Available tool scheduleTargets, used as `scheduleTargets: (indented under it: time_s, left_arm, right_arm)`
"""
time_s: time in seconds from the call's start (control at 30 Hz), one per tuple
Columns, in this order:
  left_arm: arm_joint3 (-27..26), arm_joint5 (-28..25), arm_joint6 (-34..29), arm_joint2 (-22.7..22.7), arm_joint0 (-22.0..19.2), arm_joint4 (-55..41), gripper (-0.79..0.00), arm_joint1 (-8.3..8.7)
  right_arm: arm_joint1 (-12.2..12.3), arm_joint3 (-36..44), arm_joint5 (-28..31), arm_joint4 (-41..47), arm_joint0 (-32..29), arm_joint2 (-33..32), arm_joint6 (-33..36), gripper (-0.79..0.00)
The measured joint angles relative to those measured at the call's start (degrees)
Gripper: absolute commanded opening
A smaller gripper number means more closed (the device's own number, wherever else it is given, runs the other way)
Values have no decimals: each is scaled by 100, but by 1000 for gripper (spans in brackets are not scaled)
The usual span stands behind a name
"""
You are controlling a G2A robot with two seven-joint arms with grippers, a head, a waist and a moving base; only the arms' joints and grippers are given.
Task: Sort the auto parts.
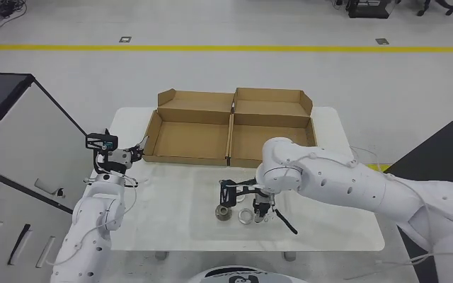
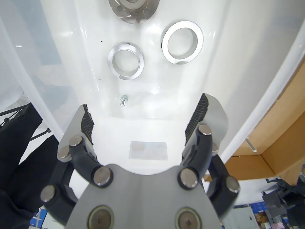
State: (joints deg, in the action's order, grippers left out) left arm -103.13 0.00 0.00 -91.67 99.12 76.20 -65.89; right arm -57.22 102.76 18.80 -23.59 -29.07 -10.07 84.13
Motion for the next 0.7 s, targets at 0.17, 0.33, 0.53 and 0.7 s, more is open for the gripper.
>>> scheduleTargets:
  time_s: [0.17,0.33,0.53,0.7]
  left_arm:
    - [0,0,0,0,0,0,0,0]
    - [0,0,0,0,0,0,0,0]
    - [0,0,0,0,0,0,0,0]
    - [0,0,0,0,0,0,0,0]
  right_arm:
    - [29,-109,46,-66,-99,-48,-19,-145]
    - [40,-138,113,-67,-209,-43,24,-305]
    - [61,-135,95,-47,-256,-3,40,-400]
    - [84,-105,76,8,-298,33,60,-397]
